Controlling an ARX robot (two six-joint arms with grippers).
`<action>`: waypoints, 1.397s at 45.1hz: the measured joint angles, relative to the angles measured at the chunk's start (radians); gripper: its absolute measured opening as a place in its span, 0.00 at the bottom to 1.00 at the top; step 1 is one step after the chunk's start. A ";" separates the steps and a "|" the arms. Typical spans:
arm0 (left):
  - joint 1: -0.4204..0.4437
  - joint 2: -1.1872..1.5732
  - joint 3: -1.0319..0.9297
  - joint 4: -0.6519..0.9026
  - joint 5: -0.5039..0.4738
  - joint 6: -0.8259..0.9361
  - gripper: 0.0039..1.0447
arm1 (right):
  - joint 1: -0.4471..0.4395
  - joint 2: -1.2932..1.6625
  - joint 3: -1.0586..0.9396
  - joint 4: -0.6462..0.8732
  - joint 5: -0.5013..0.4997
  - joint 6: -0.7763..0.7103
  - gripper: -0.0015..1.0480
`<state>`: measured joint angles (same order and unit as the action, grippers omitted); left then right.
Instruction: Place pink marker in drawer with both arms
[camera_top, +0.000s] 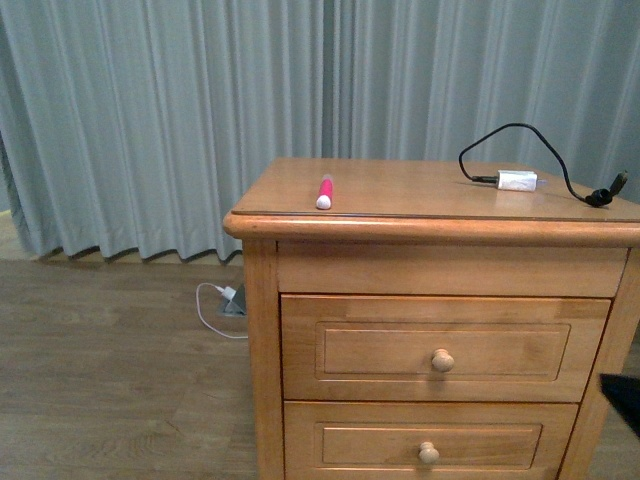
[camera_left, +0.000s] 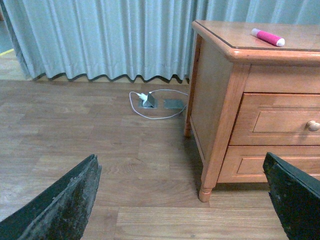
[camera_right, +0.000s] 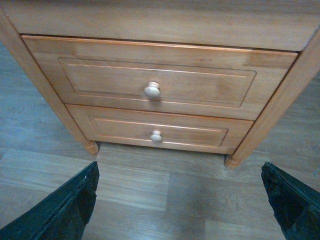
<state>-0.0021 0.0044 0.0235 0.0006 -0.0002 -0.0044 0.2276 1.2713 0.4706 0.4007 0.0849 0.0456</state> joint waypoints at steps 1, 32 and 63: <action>0.000 0.000 0.000 0.000 0.000 0.000 0.94 | 0.004 0.040 0.021 0.015 0.003 0.005 0.92; 0.000 0.000 0.000 0.000 0.000 0.000 0.94 | 0.093 0.806 0.568 0.166 0.039 0.099 0.92; 0.000 0.000 0.000 0.000 0.000 0.000 0.94 | 0.060 0.979 0.724 0.204 0.047 0.090 0.92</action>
<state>-0.0021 0.0044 0.0235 0.0006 -0.0006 -0.0044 0.2871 2.2501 1.1942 0.6052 0.1314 0.1352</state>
